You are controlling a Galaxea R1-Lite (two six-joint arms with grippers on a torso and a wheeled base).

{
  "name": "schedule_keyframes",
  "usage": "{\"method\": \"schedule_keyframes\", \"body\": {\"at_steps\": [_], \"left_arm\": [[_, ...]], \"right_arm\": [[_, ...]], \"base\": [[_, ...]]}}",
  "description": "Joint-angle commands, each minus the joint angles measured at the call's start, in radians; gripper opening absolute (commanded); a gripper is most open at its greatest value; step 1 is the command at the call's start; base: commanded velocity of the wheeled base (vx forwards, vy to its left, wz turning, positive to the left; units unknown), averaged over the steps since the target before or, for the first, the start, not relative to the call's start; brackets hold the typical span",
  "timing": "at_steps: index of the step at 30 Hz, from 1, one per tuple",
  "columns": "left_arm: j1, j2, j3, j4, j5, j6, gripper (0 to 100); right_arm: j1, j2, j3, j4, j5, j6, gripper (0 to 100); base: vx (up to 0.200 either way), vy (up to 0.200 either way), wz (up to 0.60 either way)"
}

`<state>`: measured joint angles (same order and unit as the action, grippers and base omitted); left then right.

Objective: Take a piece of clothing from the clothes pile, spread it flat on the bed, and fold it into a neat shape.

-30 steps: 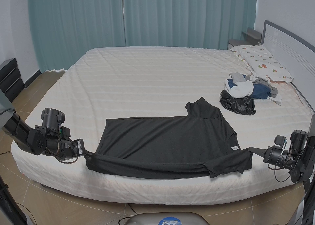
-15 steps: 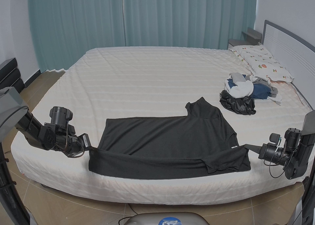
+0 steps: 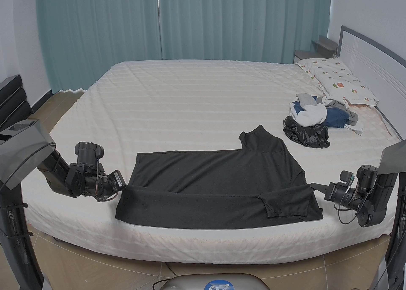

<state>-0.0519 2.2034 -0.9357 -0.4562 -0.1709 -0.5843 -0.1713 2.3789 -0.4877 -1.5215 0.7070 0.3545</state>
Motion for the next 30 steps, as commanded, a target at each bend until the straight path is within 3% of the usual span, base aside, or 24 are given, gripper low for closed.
{"method": "schedule_keyframes", "body": {"at_steps": [1, 7, 11, 16, 21, 30], "left_arm": [[-0.011, 0.056, -0.026, 0.001, 0.002, -0.008, 0], [-0.011, 0.075, -0.04, -0.001, 0.002, -0.009, 0], [-0.014, 0.114, -0.089, 0.001, 0.005, -0.078, 0], [-0.016, 0.16, -0.129, -0.001, 0.091, -0.112, 0], [-0.017, 0.157, -0.127, -0.001, 0.099, -0.129, 0], [-0.017, 0.159, -0.137, -0.001, 0.1, -0.155, 0]], "right_arm": [[0.015, 0.052, -0.042, 0.001, -0.014, 0.003, 0], [0.038, 0.089, -0.077, 0.001, -0.064, 0.003, 0], [0.05, 0.106, -0.104, 0.001, -0.092, 0.003, 0], [0.05, 0.111, -0.124, 0.001, -0.104, 0.008, 0], [0.064, 0.134, -0.155, -0.012, -0.161, 0.034, 0], [0.081, 0.148, -0.161, -0.009, -0.172, 0.044, 0]], "base": [[0.0, 0.0, 0.0], [0.0, 0.0, 0.0], [0.0, 0.0, 0.0], [0.0, 0.0, 0.0], [0.0, 0.0, 0.0], [0.0, 0.0, 0.0]]}}
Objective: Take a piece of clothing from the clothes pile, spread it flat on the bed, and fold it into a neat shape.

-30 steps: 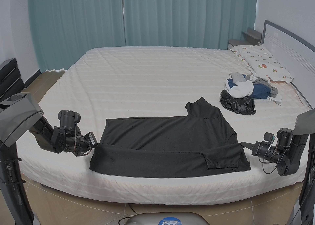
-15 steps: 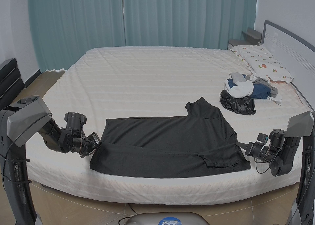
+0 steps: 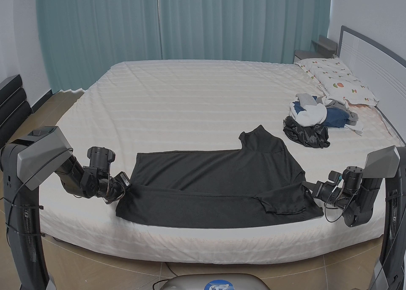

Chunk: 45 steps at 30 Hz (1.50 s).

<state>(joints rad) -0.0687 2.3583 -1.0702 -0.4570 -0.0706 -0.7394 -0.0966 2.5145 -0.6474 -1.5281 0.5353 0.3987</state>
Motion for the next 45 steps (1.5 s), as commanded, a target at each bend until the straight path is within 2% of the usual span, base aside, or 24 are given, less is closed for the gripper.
{"method": "schedule_keyframes", "body": {"at_steps": [1, 8, 14, 15, 16, 22, 31, 35, 39, 45], "left_arm": [[0.0, 0.006, -0.002, 0.0, 0.003, 0.0, 0], [-0.003, 0.015, -0.008, 0.0, 0.029, 0.0, 0], [-0.01, 0.016, -0.007, 0.001, 0.029, 0.0, 0], [-0.01, 0.016, -0.007, 0.001, 0.029, 0.0, 0], [-0.01, 0.016, -0.007, 0.001, 0.029, 0.0, 100], [-0.01, 0.015, -0.004, 0.001, 0.029, 0.0, 100], [0.021, -0.036, 0.027, 0.001, 0.025, -0.018, 100], [0.032, -0.054, 0.019, -0.002, 0.015, -0.095, 100], [0.043, -0.063, 0.013, -0.002, 0.005, -0.115, 100], [0.041, -0.054, 0.006, -0.002, 0.002, -0.115, 100]], "right_arm": [[0.014, 0.015, -0.006, -0.003, 0.0, 0.0, 0], [0.017, 0.055, -0.054, 0.006, -0.041, 0.002, 0], [0.02, 0.058, -0.055, 0.008, -0.044, 0.002, 0], [0.02, 0.058, -0.055, 0.006, -0.044, 0.002, 100], [0.02, 0.058, -0.055, 0.005, -0.044, 0.002, 100], [0.012, 0.046, -0.044, -0.007, -0.041, 0.017, 100], [-0.025, -0.002, -0.04, -0.034, -0.048, 0.198, 100], [-0.04, -0.017, -0.044, -0.034, -0.048, 0.279, 100], [-0.043, -0.023, -0.047, -0.034, -0.048, 0.315, 100], [-0.043, -0.019, -0.047, -0.035, -0.048, 0.315, 100]], "base": [[0.0, 0.0, 0.0], [0.0, 0.0, 0.0], [0.0, 0.0, 0.0], [0.0, 0.0, 0.0], [0.0, 0.0, 0.0], [0.0, 0.0, 0.0], [0.0, 0.0, 0.0], [0.0, 0.0, 0.0], [0.2, 0.0, 0.0], [0.167, 0.0, 0.0]]}}
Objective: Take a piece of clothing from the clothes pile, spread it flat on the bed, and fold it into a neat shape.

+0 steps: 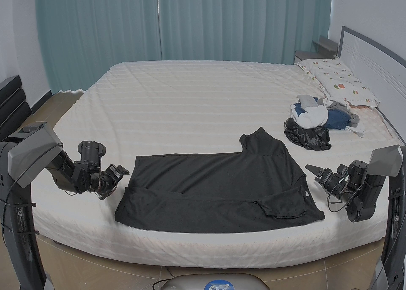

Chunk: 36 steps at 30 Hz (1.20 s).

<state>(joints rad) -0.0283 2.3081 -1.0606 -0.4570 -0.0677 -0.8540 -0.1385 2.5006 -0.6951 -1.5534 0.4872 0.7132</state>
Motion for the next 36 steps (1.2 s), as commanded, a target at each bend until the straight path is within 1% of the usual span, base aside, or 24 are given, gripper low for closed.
{"method": "schedule_keyframes", "body": {"at_steps": [1, 12, 14, 23, 27, 36], "left_arm": [[0.001, -0.004, -0.004, -0.002, -0.001, 0.0, 100], [0.001, -0.003, -0.01, -0.015, -0.001, -0.003, 100], [-0.004, -0.001, -0.018, -0.012, -0.001, -0.016, 100], [-0.009, -0.006, -0.024, -0.006, 0.0, -0.026, 100], [-0.009, -0.006, -0.028, -0.014, 0.002, -0.026, 100], [0.014, 0.001, -0.091, -0.009, 0.012, -0.031, 100]], "right_arm": [[-0.001, -0.003, 0.0, -0.01, 0.001, -0.001, 100], [0.002, -0.002, -0.001, -0.01, 0.001, -0.001, 100], [0.004, -0.002, 0.0, -0.01, 0.001, -0.001, 100], [0.007, -0.003, 0.006, -0.01, 0.001, -0.003, 100], [0.007, -0.003, 0.008, -0.01, 0.001, -0.003, 100], [0.008, -0.008, 0.022, -0.01, 0.001, -0.006, 100]], "base": [[0.0, 0.0, 0.0], [0.0, 0.0, 0.0], [0.0, 0.0, 0.0], [0.0, -0.2, 0.0], [0.0, 0.0, 0.0], [0.0, 0.0, 0.0]]}}
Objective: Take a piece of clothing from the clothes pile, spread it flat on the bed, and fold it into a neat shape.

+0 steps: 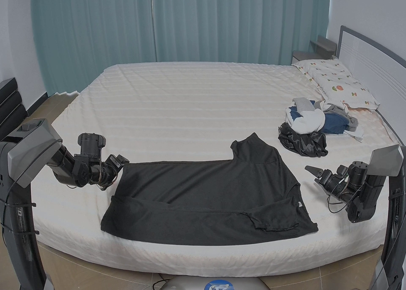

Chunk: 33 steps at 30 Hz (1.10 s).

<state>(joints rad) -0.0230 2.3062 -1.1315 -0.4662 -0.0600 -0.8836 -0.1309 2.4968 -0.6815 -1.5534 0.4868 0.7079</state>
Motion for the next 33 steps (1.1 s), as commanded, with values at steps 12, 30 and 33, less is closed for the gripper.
{"method": "schedule_keyframes", "body": {"at_steps": [12, 30, 33], "left_arm": [[0.044, 0.078, -0.166, 0.006, -0.049, 0.02, 100], [0.034, 0.269, -0.378, -0.006, -0.113, 0.126, 100], [0.032, 0.276, -0.378, -0.009, -0.113, 0.127, 100]], "right_arm": [[0.019, 0.001, 0.051, -0.01, 0.001, -0.008, 100], [0.039, 0.008, 0.04, -0.01, 0.001, -0.007, 100], [0.045, 0.008, 0.037, -0.01, 0.003, -0.007, 100]], "base": [[0.0, 0.0, 0.0], [0.0, 0.0, 0.0], [0.0, 0.0, 0.0]]}}
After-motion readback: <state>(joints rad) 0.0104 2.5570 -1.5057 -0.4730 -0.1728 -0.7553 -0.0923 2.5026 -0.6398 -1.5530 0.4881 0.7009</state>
